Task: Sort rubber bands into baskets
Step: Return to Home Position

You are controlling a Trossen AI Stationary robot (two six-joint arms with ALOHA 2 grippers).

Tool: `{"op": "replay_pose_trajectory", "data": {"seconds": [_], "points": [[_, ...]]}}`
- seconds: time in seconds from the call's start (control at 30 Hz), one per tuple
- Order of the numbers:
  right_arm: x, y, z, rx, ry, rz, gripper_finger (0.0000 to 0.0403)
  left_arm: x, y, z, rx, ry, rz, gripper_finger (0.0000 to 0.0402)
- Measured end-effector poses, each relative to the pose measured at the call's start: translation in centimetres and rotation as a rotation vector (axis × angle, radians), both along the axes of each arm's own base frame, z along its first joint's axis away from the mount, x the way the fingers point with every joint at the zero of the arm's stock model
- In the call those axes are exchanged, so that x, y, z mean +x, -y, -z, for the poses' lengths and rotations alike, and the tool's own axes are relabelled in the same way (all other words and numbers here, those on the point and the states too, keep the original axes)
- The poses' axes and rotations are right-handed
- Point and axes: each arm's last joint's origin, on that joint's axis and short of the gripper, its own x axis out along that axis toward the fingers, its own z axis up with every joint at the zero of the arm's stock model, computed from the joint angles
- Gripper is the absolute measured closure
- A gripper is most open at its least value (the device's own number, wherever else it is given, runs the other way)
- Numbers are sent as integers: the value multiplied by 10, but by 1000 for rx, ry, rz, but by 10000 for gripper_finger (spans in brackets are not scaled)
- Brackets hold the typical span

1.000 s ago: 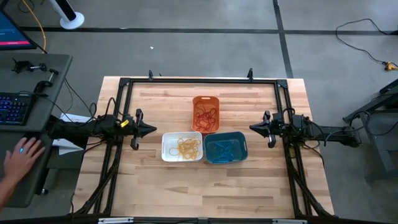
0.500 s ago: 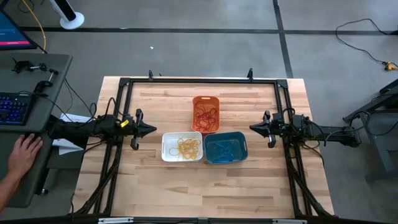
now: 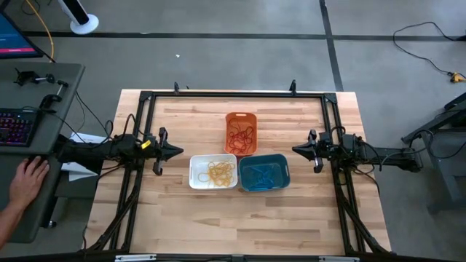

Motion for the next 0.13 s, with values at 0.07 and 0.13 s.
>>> {"op": "replay_pose_trajectory", "data": {"seconds": [0.07, 0.13], "points": [[0, 0, 0, 0, 0, 0, 402, 0, 0, 0, 0, 0, 0, 401], [0, 0, 0, 0, 0, 0, 402, 0, 0, 0, 0, 0, 0, 401]]}}
